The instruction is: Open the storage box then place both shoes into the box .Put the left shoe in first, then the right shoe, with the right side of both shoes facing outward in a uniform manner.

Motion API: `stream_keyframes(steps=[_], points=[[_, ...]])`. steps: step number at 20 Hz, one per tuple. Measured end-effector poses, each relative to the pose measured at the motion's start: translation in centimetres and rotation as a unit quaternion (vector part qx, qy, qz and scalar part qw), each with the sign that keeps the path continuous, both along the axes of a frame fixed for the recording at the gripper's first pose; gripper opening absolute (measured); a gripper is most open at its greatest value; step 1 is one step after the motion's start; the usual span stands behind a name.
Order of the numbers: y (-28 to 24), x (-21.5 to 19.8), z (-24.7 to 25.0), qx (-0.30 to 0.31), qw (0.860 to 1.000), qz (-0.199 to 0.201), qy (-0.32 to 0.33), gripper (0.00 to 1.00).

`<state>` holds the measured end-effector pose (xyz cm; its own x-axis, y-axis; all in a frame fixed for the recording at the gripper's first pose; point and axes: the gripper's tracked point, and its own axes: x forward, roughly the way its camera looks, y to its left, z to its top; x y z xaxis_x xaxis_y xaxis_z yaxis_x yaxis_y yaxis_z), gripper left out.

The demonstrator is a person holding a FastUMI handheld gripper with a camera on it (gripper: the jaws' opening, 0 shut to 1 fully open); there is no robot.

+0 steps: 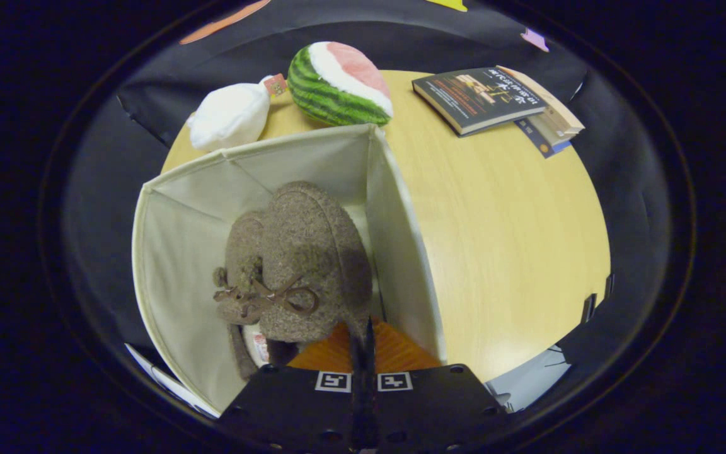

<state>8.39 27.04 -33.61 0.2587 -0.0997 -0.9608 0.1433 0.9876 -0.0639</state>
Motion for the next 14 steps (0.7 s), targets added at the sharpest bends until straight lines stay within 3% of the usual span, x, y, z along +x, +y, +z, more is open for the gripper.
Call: stream_keyframes(steps=[4, 5, 8, 10, 14], points=[[0.5, 0.1, -0.4, 0.005, 1.0, -0.01, -0.008, 0.02], [0.3, 0.0, -0.4, 0.003, 1.0, -0.014, -0.008, 0.09], [0.7, -0.4, 0.2, 0.025, 0.999, -0.022, -0.021, 0.08], [1.1, -0.4, 1.7, 0.035, 0.998, -0.015, -0.044, 0.15], [0.9, -1.3, 5.9, 0.035, 0.995, -0.004, -0.09, 0.49]])
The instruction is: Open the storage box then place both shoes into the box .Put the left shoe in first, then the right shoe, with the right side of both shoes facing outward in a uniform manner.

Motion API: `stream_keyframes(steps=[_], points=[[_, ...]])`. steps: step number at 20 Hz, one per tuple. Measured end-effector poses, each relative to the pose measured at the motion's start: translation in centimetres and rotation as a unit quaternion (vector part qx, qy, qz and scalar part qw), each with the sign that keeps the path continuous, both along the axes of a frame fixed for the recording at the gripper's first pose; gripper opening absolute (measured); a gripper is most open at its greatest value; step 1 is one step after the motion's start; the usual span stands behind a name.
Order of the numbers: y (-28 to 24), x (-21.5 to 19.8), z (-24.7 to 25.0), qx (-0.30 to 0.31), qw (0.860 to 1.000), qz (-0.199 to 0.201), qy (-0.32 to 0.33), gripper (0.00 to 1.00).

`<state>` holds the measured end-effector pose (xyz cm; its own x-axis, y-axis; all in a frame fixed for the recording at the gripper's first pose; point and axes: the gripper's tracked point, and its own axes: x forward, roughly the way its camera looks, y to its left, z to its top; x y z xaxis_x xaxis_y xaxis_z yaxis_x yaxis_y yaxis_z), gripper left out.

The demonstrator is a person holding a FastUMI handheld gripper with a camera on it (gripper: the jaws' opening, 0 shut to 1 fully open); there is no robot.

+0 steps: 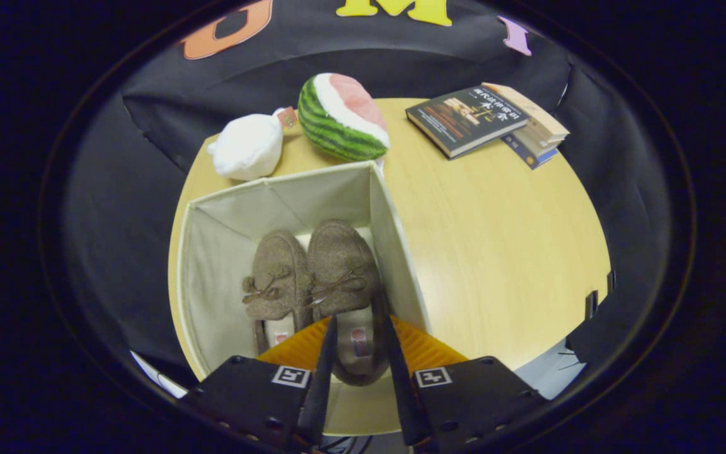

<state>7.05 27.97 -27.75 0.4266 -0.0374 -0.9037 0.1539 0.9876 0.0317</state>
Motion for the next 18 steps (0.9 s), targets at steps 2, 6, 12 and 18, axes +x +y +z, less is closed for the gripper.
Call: stream_keyframes(steps=[2, 6, 12, 18], points=[[-0.7, -0.2, 2.8, -0.004, 0.999, 0.004, -0.034, 0.67], [-3.9, -0.6, 7.9, -0.019, 0.994, 0.0, -0.107, 0.9], [-9.0, -2.0, 16.0, -0.039, 0.973, 0.003, -0.227, 0.96], [-13.7, -3.3, 28.0, -0.067, 0.917, 0.011, -0.394, 0.96]])
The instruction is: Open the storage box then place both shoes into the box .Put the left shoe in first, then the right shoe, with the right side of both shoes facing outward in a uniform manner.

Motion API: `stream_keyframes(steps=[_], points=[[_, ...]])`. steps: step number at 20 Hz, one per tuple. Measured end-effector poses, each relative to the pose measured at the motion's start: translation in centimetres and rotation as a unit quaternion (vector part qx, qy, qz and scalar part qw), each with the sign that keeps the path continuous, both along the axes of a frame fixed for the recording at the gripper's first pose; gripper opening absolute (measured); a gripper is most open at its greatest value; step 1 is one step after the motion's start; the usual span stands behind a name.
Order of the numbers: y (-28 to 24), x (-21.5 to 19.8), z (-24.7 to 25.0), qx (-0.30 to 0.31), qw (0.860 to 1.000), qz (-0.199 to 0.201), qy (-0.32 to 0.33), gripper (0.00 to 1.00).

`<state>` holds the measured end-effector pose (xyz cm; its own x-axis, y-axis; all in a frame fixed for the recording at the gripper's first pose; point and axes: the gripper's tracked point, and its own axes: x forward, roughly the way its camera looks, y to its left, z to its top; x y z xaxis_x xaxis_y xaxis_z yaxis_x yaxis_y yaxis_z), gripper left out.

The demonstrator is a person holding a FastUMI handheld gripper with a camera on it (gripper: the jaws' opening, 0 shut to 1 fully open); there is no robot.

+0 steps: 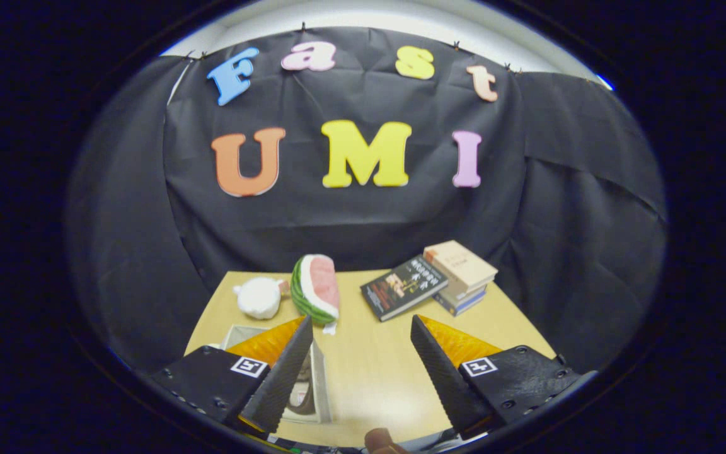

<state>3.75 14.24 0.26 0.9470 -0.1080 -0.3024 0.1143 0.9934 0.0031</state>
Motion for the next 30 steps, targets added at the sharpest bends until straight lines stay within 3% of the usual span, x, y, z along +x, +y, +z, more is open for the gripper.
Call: stream_keyframes(steps=[3, 7, 13, 23, 30], points=[[-1.1, -1.3, 6.4, -0.018, 0.996, 0.008, -0.084, 0.95], [-1.5, -4.1, 10.5, -0.017, 0.989, 0.025, -0.142, 0.95], [-2.5, -6.2, 11.6, -0.001, 0.985, 0.046, -0.166, 0.96], [-5.0, -5.3, 11.8, -0.01, 0.982, 0.083, -0.171, 0.96], [-8.2, -3.6, 11.7, 0.0, 0.982, 0.068, -0.176, 0.96]])
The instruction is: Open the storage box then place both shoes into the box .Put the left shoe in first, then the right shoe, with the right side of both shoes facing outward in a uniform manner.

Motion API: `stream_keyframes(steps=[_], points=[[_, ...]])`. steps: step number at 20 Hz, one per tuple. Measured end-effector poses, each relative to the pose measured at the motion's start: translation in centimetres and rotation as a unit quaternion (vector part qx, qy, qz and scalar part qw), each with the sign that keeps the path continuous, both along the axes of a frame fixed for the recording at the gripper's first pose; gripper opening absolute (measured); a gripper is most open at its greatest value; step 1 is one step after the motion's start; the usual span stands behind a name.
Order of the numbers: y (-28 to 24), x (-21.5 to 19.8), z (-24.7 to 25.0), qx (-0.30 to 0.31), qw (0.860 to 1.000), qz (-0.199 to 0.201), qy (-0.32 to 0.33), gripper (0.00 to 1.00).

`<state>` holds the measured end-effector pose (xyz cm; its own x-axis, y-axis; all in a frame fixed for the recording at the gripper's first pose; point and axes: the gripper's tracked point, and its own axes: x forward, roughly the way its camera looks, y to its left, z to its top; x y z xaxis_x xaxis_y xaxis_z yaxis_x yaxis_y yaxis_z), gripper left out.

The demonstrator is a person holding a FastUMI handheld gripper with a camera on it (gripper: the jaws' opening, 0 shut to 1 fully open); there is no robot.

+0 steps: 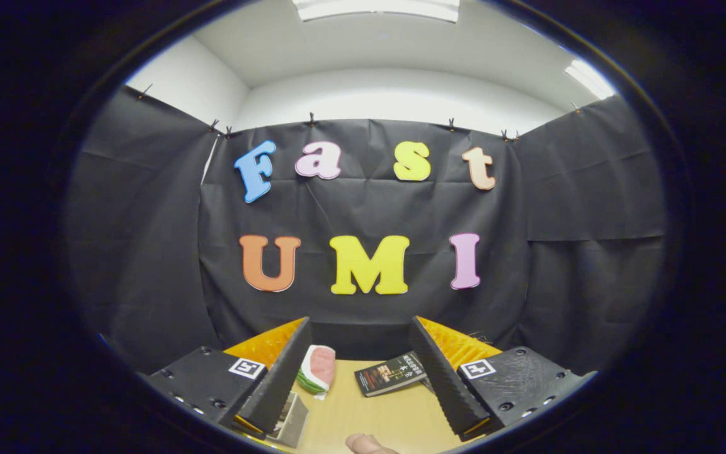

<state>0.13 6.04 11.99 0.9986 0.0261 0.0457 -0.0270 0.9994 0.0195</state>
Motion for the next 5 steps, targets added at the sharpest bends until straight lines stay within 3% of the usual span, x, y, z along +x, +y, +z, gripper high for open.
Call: stream_keyframes(steps=[5], points=[[-0.4, 0.1, -1.2, 0.004, 1.0, -0.004, 0.013, 0.96]])
